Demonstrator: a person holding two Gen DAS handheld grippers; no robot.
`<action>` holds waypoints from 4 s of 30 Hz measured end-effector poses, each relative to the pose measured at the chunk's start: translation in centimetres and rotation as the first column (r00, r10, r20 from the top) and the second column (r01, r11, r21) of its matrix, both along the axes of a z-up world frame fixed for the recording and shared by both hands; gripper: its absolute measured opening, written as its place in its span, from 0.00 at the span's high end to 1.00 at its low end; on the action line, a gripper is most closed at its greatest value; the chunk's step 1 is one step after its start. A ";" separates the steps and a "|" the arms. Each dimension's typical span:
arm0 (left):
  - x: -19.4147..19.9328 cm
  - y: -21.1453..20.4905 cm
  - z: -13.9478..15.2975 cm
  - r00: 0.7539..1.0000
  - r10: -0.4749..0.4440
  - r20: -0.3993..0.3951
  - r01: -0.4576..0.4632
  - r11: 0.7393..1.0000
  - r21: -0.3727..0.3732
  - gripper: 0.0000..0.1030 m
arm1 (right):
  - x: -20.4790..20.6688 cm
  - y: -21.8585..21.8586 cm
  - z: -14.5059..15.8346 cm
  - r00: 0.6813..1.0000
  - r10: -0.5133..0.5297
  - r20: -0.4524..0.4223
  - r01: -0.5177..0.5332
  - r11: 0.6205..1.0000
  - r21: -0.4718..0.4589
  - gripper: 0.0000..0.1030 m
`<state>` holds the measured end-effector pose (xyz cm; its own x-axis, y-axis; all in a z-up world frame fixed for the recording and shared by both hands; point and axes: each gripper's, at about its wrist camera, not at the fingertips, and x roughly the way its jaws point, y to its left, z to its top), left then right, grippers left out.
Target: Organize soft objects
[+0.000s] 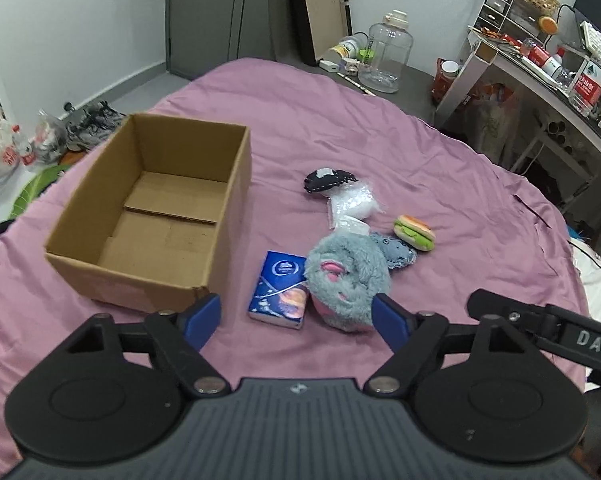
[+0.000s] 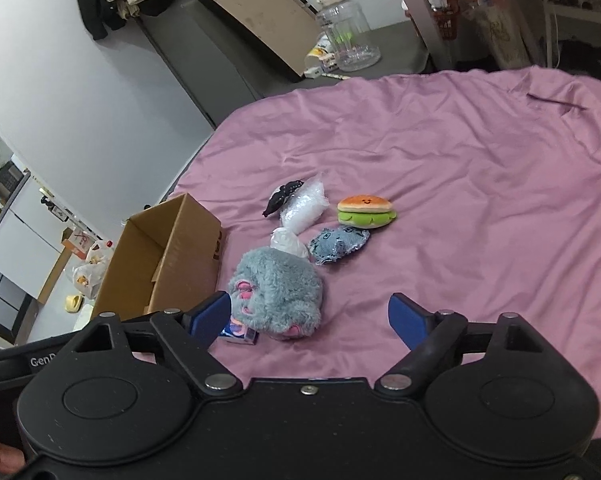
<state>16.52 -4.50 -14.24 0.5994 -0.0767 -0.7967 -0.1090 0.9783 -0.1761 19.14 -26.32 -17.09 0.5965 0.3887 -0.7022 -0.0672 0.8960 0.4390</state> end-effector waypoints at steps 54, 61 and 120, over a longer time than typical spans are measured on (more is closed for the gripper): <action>7.1 2.3 -8.6 0.983 0.072 -0.166 -0.125 0.934 -0.335 0.65 | 7.8 3.4 -7.8 0.984 0.049 -0.171 -0.017 0.983 0.181 0.76; 7.4 1.7 -6.8 0.990 0.062 -0.129 -0.101 0.941 -0.322 0.89 | 7.0 3.1 -7.3 0.987 0.055 -0.152 -0.020 0.975 0.220 0.84; 9.0 18.2 1.9 0.979 0.188 0.081 -0.159 0.949 -0.273 0.91 | 10.3 20.2 1.4 0.973 0.204 0.113 -0.226 0.943 0.246 0.87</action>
